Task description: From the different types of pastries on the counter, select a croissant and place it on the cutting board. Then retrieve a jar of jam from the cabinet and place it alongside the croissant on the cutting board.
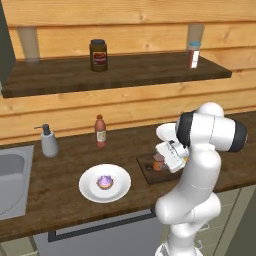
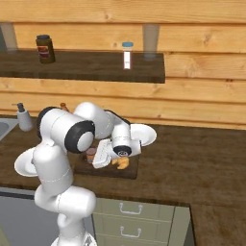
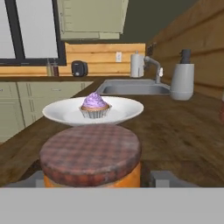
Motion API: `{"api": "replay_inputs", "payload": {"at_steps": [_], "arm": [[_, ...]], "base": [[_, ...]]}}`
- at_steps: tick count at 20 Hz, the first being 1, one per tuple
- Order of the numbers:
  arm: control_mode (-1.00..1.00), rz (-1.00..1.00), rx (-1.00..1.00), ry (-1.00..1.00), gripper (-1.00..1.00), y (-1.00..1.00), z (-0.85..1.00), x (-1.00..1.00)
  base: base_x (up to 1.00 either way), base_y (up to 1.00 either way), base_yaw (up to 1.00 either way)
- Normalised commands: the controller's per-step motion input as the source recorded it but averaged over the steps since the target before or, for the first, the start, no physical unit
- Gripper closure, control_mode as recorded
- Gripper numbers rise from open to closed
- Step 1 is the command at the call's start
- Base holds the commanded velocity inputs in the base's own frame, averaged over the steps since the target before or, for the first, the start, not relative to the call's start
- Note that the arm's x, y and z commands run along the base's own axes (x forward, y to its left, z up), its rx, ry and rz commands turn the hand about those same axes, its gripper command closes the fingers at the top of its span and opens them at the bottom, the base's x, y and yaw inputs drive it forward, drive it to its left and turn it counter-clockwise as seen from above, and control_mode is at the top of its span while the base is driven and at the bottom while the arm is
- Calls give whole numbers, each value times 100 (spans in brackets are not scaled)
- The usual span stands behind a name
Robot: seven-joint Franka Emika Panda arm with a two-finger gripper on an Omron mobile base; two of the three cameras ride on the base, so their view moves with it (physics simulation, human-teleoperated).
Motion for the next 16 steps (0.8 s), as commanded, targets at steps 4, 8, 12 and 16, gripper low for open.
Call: {"api": "replay_inputs", "payload": {"at_steps": [4,8,12,16], "arm": [[-100,2,0,0,100,0,-6,-14],[-100,0,0,0,-100,-1,-3,-14],[-100,0,0,0,-100,0,-1,-19],[-100,0,0,0,-100,0,0,-15]], "base": [[0,0,0],[0,0,0],[0,0,0],[0,0,0]]}}
